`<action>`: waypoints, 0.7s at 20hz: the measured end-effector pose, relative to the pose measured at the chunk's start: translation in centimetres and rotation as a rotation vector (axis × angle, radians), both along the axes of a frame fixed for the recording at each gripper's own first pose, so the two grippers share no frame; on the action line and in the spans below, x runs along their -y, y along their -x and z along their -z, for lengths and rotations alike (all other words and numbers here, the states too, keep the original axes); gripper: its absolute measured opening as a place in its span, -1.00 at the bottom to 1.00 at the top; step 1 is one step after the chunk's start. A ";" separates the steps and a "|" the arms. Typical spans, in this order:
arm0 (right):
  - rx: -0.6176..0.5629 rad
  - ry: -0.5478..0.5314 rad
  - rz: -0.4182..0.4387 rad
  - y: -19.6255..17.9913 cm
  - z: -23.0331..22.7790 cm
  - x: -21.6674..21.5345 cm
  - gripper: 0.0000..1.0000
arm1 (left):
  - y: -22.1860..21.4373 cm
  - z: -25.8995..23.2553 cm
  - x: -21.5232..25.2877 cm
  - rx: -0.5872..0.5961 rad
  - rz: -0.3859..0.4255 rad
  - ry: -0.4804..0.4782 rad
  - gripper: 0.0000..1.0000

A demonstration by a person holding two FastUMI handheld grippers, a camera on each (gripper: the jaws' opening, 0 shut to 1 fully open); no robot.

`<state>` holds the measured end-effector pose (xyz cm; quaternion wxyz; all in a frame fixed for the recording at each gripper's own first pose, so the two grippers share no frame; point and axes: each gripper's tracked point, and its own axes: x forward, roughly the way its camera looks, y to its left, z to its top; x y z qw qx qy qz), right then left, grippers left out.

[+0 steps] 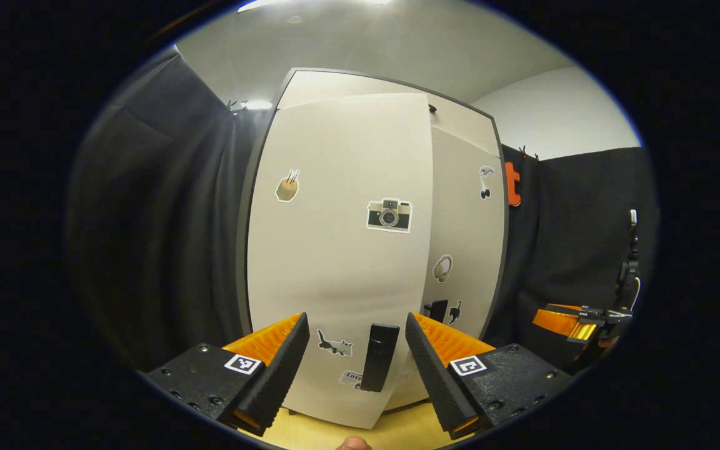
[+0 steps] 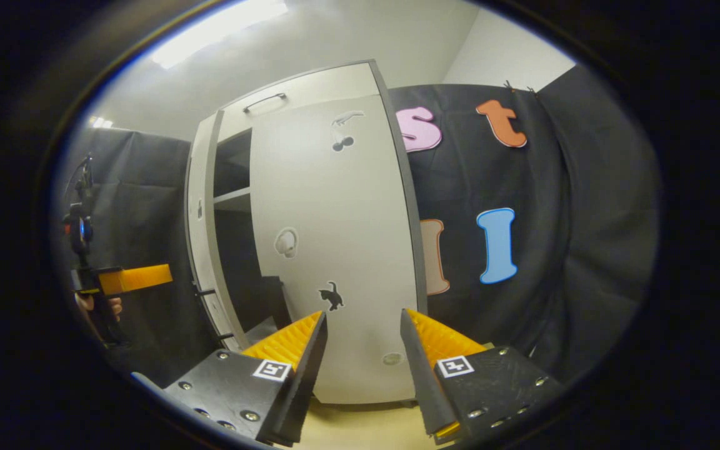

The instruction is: Grab one shoe with the right hand and put it into the shoe cabinet, grab the other shoe with the left hand and put it into the shoe cabinet; then close the right door with the right hand and the left door with the left hand.

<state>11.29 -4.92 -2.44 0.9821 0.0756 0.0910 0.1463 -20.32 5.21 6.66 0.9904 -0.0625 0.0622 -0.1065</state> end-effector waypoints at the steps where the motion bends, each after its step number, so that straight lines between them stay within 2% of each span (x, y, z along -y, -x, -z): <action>1: 0.000 -0.001 -0.001 0.0 -0.1 0.0 0.40 | 0.0 0.0 0.0 -0.001 -0.002 -0.007 0.88; 2: 0.001 -0.001 -0.001 -0.1 -0.1 0.0 0.31 | -0.1 0.1 0.0 -0.002 -0.003 -0.013 0.89; 3: 0.001 -0.001 -0.003 0.0 -0.1 -0.1 0.39 | -0.1 0.2 0.0 -0.003 -0.003 -0.017 0.89; 5: 0.001 -0.001 -0.008 0.1 -0.2 -0.2 0.39 | -0.1 0.2 -0.1 -0.006 -0.006 -0.022 0.89; 6: 0.000 -0.001 -0.010 0.1 -0.1 -0.3 0.32 | -0.1 0.2 -0.1 -0.008 -0.008 -0.024 0.88; 14: 0.001 -0.002 -0.022 0.4 -0.3 -0.9 0.32 | -0.3 0.2 -0.1 -0.020 -0.036 -0.016 0.88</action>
